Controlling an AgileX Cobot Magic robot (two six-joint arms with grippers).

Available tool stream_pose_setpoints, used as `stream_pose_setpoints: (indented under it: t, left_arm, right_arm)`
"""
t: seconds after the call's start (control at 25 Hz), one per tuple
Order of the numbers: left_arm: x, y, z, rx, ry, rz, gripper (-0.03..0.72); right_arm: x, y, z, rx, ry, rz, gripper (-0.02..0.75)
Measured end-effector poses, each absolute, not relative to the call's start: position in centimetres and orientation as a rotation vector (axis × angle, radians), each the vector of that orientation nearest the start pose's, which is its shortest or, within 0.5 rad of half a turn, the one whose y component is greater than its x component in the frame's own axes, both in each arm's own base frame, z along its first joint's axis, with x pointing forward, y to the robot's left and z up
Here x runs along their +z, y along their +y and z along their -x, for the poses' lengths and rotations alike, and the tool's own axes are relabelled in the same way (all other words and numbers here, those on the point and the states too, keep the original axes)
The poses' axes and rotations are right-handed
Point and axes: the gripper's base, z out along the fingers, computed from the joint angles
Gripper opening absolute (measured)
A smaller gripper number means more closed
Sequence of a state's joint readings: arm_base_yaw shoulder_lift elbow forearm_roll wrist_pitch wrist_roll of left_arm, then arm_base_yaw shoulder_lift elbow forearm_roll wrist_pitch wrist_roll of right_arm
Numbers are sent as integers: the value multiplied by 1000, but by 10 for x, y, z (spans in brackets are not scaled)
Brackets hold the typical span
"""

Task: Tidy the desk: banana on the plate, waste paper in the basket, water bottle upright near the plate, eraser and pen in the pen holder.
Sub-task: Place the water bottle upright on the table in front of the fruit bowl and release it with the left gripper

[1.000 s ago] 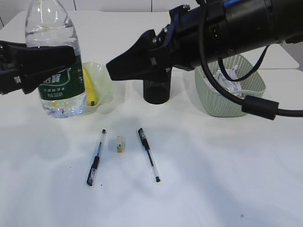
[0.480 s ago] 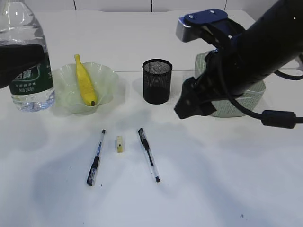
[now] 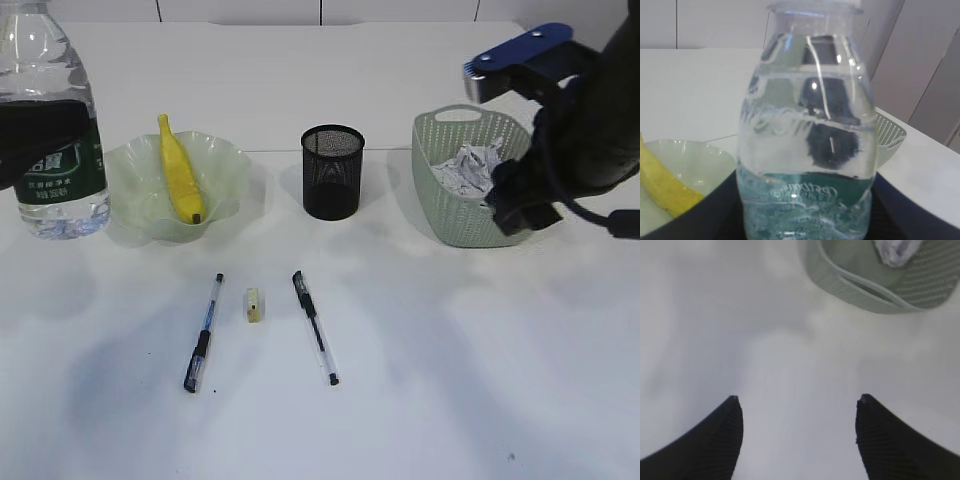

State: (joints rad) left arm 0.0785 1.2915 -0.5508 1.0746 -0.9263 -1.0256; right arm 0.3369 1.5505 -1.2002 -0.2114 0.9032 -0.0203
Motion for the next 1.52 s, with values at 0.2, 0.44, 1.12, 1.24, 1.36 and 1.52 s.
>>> stream_pose_setpoints:
  t: [0.2, 0.44, 1.12, 1.24, 1.36, 1.52]
  left_arm:
    - [265, -45, -241, -726, 1641, -373, 384]
    - [265, -43, -242, -715, 1633, -346, 384]
    - [226, -41, -272, -633, 1544, -434, 383]
    - [207, -39, -280, -628, 1599, -409, 382]
    - [193, -38, -284, -614, 1636, -413, 382]
    - [180, -38, -288, -604, 1667, -420, 382]
  right_arm:
    - [280, 32, -317, -163, 2686, 305, 524]
    - [280, -2, -319, -84, 2699, 72, 523]
    - [280, -1, -320, -58, 2696, 58, 522]
    - [280, -1, -320, -58, 2696, 60, 522]
    - [280, -1, -320, -59, 2696, 63, 522]
    - [280, -1, -320, -59, 2696, 63, 522]
